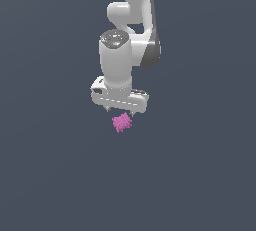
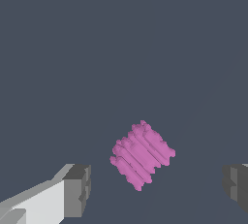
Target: Pick up the object and move it to a goal position.
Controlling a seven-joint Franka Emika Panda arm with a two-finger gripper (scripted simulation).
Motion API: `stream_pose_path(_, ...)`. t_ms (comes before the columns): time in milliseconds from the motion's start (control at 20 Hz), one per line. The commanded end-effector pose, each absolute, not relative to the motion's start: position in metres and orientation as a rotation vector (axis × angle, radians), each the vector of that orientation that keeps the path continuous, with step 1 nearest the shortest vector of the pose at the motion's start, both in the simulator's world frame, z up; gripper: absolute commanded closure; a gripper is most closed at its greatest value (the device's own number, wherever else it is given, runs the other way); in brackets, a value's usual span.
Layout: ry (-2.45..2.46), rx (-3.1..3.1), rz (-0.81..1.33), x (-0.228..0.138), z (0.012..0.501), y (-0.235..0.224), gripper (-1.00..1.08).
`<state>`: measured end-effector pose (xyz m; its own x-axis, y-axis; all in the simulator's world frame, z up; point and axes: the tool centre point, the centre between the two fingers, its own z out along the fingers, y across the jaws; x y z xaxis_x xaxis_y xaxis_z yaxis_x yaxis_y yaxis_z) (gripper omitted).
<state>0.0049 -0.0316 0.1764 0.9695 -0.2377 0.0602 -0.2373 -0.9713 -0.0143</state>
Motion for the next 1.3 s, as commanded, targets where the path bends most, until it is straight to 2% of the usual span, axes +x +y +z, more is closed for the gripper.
stream_pose_path(0, 0.47, -3.095, -0.087, 0.003, 0.169, -0.031, -0.92)
stream_pose_path(1250, 1.435, -2.789, -0.007, -0.024, 0.1, -0.03, -0.92)
